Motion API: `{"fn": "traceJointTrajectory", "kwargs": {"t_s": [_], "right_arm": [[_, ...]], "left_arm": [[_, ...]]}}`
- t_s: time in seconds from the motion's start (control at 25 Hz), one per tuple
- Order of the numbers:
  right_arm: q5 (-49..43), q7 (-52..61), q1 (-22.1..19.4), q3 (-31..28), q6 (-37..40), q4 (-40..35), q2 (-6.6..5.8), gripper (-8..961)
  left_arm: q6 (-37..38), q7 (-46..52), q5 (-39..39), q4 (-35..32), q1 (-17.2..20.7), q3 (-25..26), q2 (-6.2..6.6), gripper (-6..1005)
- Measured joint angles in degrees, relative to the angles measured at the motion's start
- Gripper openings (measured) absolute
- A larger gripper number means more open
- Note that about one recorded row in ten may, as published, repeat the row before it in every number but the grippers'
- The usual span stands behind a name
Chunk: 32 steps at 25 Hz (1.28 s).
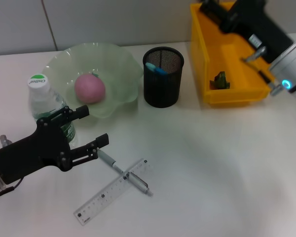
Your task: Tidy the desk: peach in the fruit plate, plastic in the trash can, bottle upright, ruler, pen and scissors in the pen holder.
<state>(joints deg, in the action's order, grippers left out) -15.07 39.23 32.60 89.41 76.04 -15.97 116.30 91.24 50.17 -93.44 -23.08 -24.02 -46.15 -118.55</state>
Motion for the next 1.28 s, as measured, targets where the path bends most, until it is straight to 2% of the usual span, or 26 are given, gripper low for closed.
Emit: {"fn": "traceJointTrajectory", "kwargs": {"t_s": [0.16, 0.24, 0.36, 0.44, 0.56, 0.76, 0.88, 1.08, 1.28], "right_arm": [[-11.14, 16.26, -0.04, -0.12, 4.61, -0.84, -2.54, 823], [-18.21, 22.62, -0.05, -0.22, 7.57, -1.58, -4.52, 823], [-28.9, 29.97, -0.16, -0.51, 11.42, -2.68, -8.12, 822], [-35.44, 32.39, -0.52, -1.6, 14.06, -2.72, -9.87, 822], [-46.36, 33.53, -2.2, -6.7, 17.07, -3.0, -11.25, 821], [-65.26, 35.82, -6.05, -22.42, 17.61, -6.89, -11.61, 820], [-73.51, 38.34, -6.98, -28.11, 17.34, -10.19, -11.15, 819], [-79.65, 41.1, -7.1, -31.16, 17.03, -13.31, -9.98, 818], [-81.28, 42.8, -7.03, -31.76, 16.19, -15.02, -9.85, 818]], "left_arm": [[0.21, 1.92, -0.19, -0.33, 0.06, -0.47, 0.14, 767], [0.42, 3.26, -0.28, -0.57, 0.06, -1.27, 0.17, 766], [0.93, 5.66, -0.3, -1.25, 0.09, -1.89, 0.22, 766], [1.13, 7.9, -0.33, -2.39, 0.14, -2.67, 0.3, 765], [1.11, 13.45, -1.48, -6.28, 0.46, -4.15, 0.47, 765], [1.91, 22.57, -6.03, -13.94, 0.76, -4.52, 0.38, 763], [3.43, 26.64, -8.08, -18.44, 0.43, -5.2, 0.27, 763], [3.64, 34.91, -8.82, -27.86, -0.03, -11.97, 0.3, 762], [3.48, 42.5, -10.58, -36.73, -0.51, -16.62, 0.16, 760]]}}
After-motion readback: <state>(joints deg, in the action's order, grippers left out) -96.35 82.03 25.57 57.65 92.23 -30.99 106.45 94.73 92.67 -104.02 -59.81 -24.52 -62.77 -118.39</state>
